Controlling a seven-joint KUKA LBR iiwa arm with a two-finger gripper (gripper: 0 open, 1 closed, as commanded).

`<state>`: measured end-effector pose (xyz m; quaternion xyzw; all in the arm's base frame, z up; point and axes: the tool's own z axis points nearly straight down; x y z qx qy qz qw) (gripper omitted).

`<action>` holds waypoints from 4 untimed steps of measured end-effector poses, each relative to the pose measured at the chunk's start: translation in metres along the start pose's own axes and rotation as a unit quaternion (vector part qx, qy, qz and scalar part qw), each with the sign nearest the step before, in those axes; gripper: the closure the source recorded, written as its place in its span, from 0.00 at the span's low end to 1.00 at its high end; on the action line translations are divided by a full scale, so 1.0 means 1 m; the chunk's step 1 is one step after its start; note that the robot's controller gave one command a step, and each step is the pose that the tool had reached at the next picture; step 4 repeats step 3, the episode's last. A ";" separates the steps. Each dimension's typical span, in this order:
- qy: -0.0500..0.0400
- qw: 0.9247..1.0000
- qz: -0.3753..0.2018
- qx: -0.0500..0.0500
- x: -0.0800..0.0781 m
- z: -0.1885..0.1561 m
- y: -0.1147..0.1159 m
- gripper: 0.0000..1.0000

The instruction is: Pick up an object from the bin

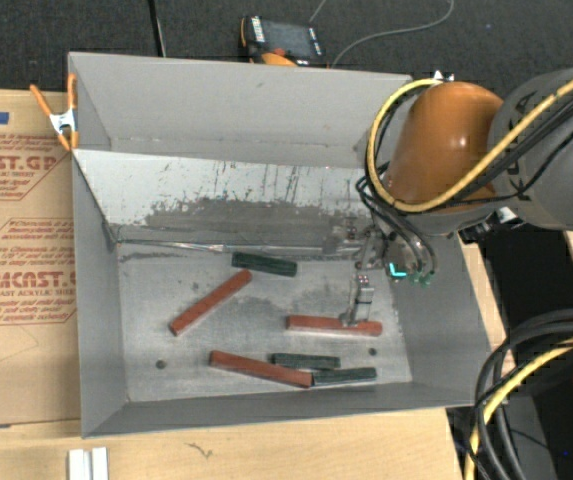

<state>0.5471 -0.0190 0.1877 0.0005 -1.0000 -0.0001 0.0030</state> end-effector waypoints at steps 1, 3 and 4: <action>0.000 0.997 -0.077 0.000 0.018 0.121 -0.016 0.00; -0.009 0.998 -0.055 0.001 -0.012 -0.065 -0.031 1.00; -0.009 0.998 -0.055 0.001 -0.012 -0.065 -0.031 1.00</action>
Offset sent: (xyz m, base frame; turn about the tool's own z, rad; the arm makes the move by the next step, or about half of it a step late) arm -0.0166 -0.0164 -0.1177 -0.1544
